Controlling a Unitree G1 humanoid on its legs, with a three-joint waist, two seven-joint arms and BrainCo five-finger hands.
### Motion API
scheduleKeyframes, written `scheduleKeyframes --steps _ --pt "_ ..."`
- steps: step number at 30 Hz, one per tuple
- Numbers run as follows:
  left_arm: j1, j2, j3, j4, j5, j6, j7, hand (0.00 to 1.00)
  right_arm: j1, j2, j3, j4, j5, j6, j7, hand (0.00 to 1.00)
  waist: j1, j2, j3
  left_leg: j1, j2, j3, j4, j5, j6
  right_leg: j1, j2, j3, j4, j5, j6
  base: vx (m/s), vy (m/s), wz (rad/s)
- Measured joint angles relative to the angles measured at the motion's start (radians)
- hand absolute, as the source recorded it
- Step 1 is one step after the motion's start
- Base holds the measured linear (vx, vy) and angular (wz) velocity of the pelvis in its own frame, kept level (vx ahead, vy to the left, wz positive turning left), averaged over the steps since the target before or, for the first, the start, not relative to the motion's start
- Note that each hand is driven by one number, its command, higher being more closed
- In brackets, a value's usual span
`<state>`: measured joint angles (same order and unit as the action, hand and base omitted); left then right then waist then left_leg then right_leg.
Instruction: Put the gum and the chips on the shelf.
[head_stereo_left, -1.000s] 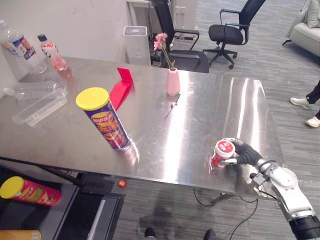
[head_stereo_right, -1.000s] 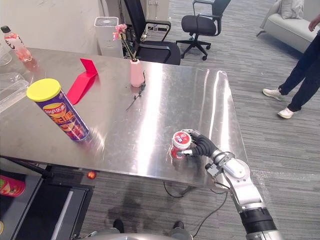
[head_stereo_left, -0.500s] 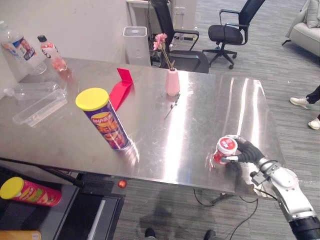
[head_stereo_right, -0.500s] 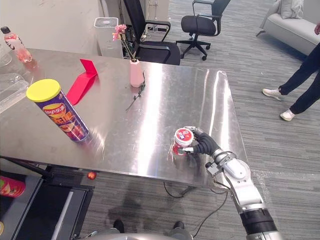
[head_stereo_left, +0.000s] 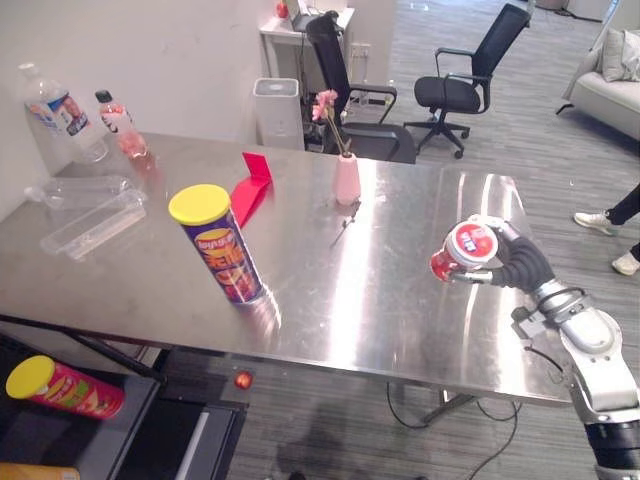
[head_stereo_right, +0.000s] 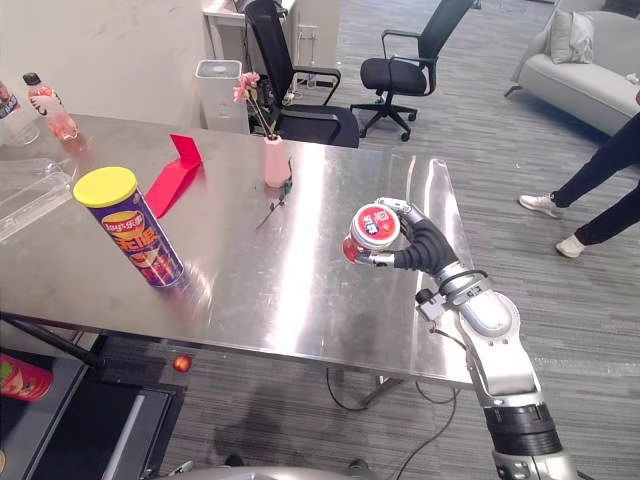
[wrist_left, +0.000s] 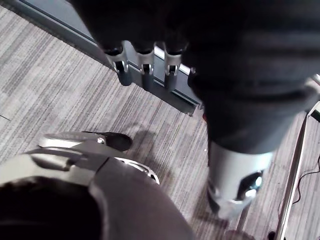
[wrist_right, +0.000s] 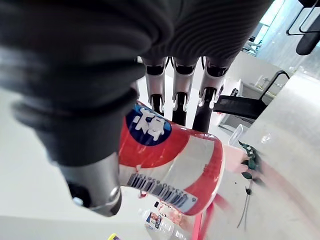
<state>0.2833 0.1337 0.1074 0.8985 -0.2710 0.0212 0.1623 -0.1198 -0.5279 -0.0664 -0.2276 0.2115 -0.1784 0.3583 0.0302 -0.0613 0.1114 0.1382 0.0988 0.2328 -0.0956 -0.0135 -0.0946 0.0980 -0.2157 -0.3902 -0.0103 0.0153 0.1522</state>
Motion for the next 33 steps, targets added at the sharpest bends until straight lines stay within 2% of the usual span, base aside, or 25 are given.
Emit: scheduleKeyframes --steps 5,9,15,19,22,25,26,27,28,29,30,31,32,33 --pt "0.001 -0.011 0.015 0.001 0.001 0.001 0.008 0.00 0.004 0.004 -0.010 -0.005 0.032 0.003 -0.002 1.00 -0.003 -0.003 -0.003 0.001 0.000 -0.005 0.000 0.002 0.001 -0.005 -0.002 0.018 0.018 -0.004 -0.004 0.00 0.000 0.00" --pt "0.002 -0.013 0.019 0.001 0.000 0.000 0.010 0.00 0.005 0.058 -0.020 -0.005 0.034 0.003 -0.001 1.00 -0.005 -0.006 -0.005 0.002 0.001 -0.008 -0.004 0.004 0.000 -0.009 -0.002 0.031 0.028 -0.010 -0.006 -0.01 -0.002 0.00" --pt "0.004 -0.017 0.039 0.001 0.000 0.002 0.023 0.00 0.006 0.067 -0.020 -0.005 0.034 0.004 0.000 1.00 -0.002 -0.015 -0.011 0.001 0.001 -0.013 -0.005 0.006 0.000 -0.009 -0.002 0.037 0.028 -0.013 -0.004 0.00 -0.001 0.01" --pt "0.007 -0.016 0.050 0.001 -0.009 0.004 0.032 0.00 0.008 0.067 -0.004 -0.004 0.051 0.005 0.001 1.00 -0.001 -0.026 -0.018 -0.017 0.002 -0.049 0.000 0.012 -0.001 -0.007 -0.006 0.007 0.052 -0.039 -0.005 -0.01 -0.018 0.25" --pt "0.007 -0.018 0.059 -0.001 -0.042 0.006 0.053 0.00 -0.015 0.084 0.060 0.008 0.069 0.006 0.001 1.00 0.006 -0.032 -0.019 -0.062 0.007 -0.119 0.049 0.015 -0.002 -0.004 -0.012 -0.048 0.089 -0.065 -0.009 0.02 -0.039 0.62" --pt "0.010 -0.038 0.091 -0.022 -0.076 0.010 0.072 0.00 -0.126 0.117 0.131 0.064 0.070 0.043 -0.002 1.00 0.041 -0.029 -0.006 -0.142 0.020 -0.194 0.137 0.016 -0.003 0.005 0.003 -0.103 0.080 -0.067 -0.012 -0.04 -0.070 0.64" --pt "0.011 -0.050 0.099 -0.024 -0.095 0.002 0.074 0.00 -0.162 0.118 0.146 0.093 0.070 0.047 -0.004 1.00 0.063 -0.024 0.008 -0.156 0.026 -0.212 0.167 0.015 -0.003 0.022 0.012 -0.124 0.076 -0.073 -0.022 -0.14 -0.094 0.66" --pt "0.030 -0.065 0.115 -0.037 -0.121 -0.003 0.073 0.00 -0.192 0.118 0.156 0.117 0.070 0.048 -0.003 1.00 0.073 -0.009 0.020 -0.174 0.034 -0.202 0.191 0.017 -0.001 0.037 0.022 -0.158 0.084 -0.083 -0.033 -0.14 -0.073 0.80" --pt "0.038 -0.072 0.119 -0.041 -0.134 -0.011 0.073 0.00 -0.201 0.116 0.155 0.124 0.070 0.048 -0.003 1.00 0.078 0.001 0.027 -0.191 0.036 -0.179 0.207 0.025 0.009 0.043 0.022 -0.181 0.091 -0.092 -0.040 -0.20 -0.078 1.13" --pt "0.053 -0.083 0.120 -0.041 -0.161 -0.025 0.074 0.00 -0.203 0.107 0.149 0.134 0.070 0.047 -0.004 1.00 0.081 0.012 0.034 -0.227 0.028 -0.117 0.218 0.069 0.057 0.045 0.017 -0.228 0.100 -0.113 -0.061 -0.16 -0.044 1.15" --pt "0.058 -0.087 0.125 -0.042 -0.168 -0.032 0.074 0.00 -0.200 0.100 0.145 0.141 0.070 0.047 -0.004 1.00 0.078 0.010 0.033 -0.242 0.017 -0.077 0.200 0.114 0.085 0.045 0.015 -0.253 0.097 -0.121 -0.065 -0.23 -0.012 1.67" --pt "0.056 -0.086 0.140 -0.037 -0.180 -0.041 0.073 0.00 -0.185 0.086 0.109 0.148 0.064 0.045 -0.003 1.00 0.058 0.001 0.034 -0.245 0.008 0.071 0.189 0.109 0.167 0.048 -0.009 -0.321 0.082 -0.116 -0.093 -0.22 0.055 1.74" --pt "0.056 -0.094 0.145 -0.022 -0.181 -0.039 0.071 0.00 -0.154 0.083 0.055 0.149 0.064 0.041 -0.007 1.00 0.059 0.009 0.040 -0.259 0.064 0.304 0.395 -0.031 0.204 0.054 -0.029 -0.398 0.106 -0.117 -0.092 -0.21 0.074 1.64" --pt "0.063 -0.095 0.145 -0.012 -0.181 -0.038 0.070 0.00 -0.135 0.084 0.036 0.149 0.064 0.040 -0.011 1.00 0.059 0.010 0.040 -0.249 0.084 0.388 0.486 -0.085 0.219 0.056 -0.044 -0.423 0.117 -0.117 -0.092 -0.15 0.068 1.28"
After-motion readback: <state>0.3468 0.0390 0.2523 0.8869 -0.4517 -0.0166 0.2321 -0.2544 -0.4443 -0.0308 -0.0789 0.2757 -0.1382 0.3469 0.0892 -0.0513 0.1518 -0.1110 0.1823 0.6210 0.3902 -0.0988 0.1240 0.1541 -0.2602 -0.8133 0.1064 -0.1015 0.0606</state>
